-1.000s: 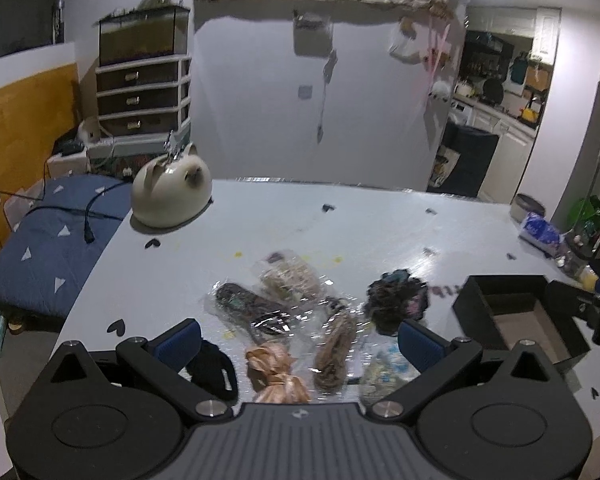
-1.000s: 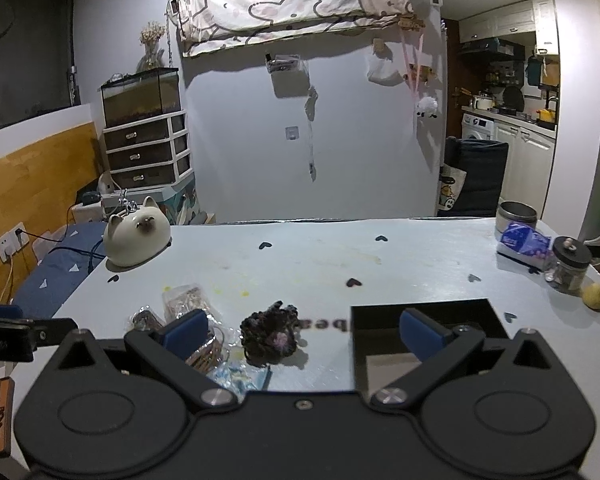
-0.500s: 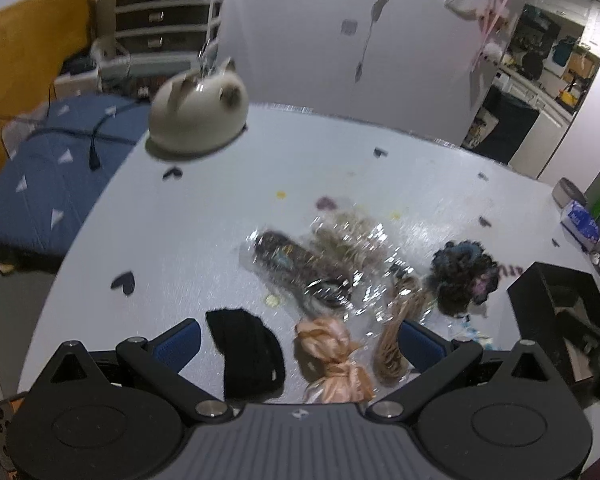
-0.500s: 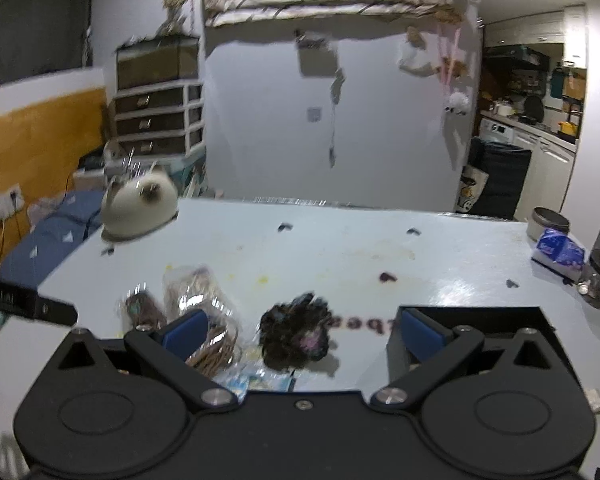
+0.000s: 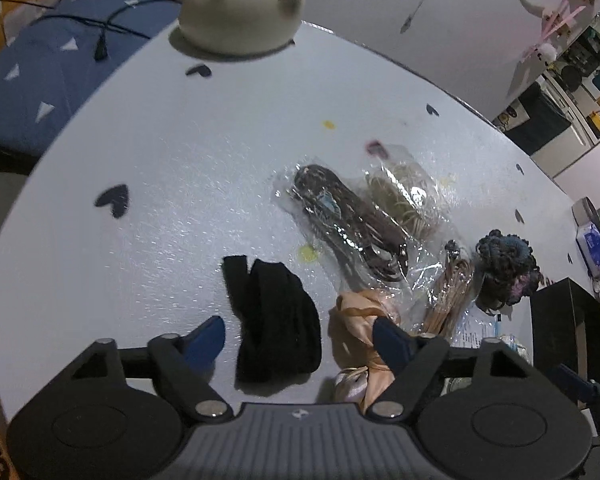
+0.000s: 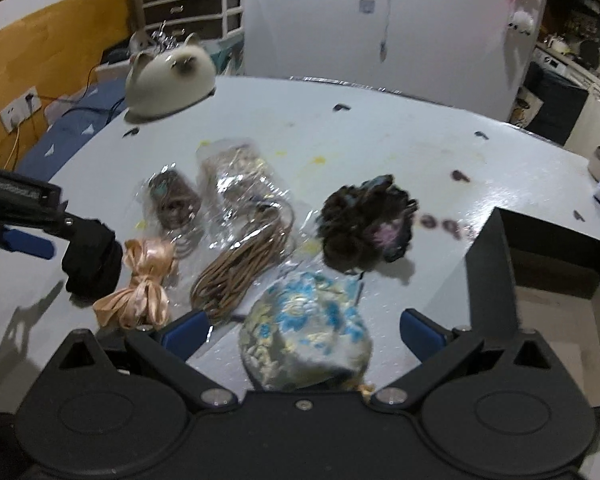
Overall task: Organize soft objects
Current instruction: 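Grasp black cloth with left tool while right grasps floral pouch, then carry floral pouch with right tool over black box while left carries black cloth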
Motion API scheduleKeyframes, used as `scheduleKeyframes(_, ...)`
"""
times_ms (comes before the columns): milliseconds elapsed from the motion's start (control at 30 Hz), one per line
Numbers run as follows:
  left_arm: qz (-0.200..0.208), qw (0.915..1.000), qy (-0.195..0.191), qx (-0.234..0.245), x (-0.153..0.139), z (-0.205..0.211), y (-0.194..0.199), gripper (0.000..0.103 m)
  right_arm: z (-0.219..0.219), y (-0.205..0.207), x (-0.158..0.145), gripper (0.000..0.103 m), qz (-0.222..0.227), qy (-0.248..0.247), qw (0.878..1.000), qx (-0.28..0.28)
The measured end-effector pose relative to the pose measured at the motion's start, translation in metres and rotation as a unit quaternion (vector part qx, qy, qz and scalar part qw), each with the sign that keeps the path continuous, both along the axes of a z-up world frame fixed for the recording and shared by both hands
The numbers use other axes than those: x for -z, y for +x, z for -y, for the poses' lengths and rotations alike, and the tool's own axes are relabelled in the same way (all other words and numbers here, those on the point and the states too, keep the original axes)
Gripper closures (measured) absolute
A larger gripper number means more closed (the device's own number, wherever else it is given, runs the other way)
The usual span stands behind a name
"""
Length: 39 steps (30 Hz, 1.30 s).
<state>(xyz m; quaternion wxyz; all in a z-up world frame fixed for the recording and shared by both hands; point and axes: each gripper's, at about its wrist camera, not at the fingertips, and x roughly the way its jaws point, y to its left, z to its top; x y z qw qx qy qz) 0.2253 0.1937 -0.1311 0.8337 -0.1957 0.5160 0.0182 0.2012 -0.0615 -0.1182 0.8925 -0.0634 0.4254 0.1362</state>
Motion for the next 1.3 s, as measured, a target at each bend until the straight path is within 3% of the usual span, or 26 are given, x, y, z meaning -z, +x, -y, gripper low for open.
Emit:
scheduleKeyframes(167, -0.021, 0.9997, -0.001, 0.011, 0.014, 0.001, 0.013, 0.036, -0.005, 0.004, 0.002, 0.001, -0.017, -0.007, 1.000, -0.006)
scheduleKeyframes(333, -0.034, 0.9990, 0.017, 0.021, 0.022, 0.003, 0.017, 0.037, -0.009, 0.012, 0.008, 0.004, -0.033, -0.012, 0.999, -0.006)
scheduleKeyframes(500, -0.031, 0.9949, 0.073, 0.063, 0.022, 0.017, 0.021, 0.062, -0.017, 0.018, 0.017, 0.009, -0.046, -0.025, 0.999, -0.015)
scheduleKeyframes(600, -0.026, 0.9943, 0.076, 0.070, 0.022, 0.016, 0.020, 0.077, -0.021, 0.019, 0.020, 0.010, -0.046, -0.036, 0.998, -0.020)
scheduleKeyframes(733, -0.022, 0.9957, 0.060, 0.067, 0.023, 0.010, 0.018, 0.079, -0.023, 0.020, 0.020, 0.017, -0.045, -0.049, 0.998, -0.020)
scheduleKeyframes(833, -0.019, 0.9965, 0.050, 0.064, 0.023, 0.009, 0.016, 0.080, -0.024, 0.018, 0.021, 0.034, -0.046, -0.077, 0.996, -0.019)
scheduleKeyframes(867, -0.018, 0.9968, 0.047, 0.063, 0.023, 0.009, 0.014, 0.080, -0.023, 0.018, 0.021, 0.036, -0.046, -0.076, 0.996, -0.018)
scheduleKeyframes(1000, -0.003, 0.9977, 0.043, 0.053, 0.018, 0.006, 0.009, 0.080, -0.018, 0.014, 0.016, 0.063, -0.034, -0.077, 0.996, -0.012)
scheduleKeyframes(1100, 0.010, 0.9980, 0.044, 0.043, 0.014, 0.003, 0.004, 0.080, -0.013, 0.011, 0.010, 0.074, -0.026, -0.059, 0.998, -0.006)
scheduleKeyframes(1300, 0.029, 0.9981, 0.047, 0.027, 0.004, -0.001, -0.008, 0.080, -0.010, 0.003, 0.000, 0.087, -0.011, -0.030, 0.999, -0.002)
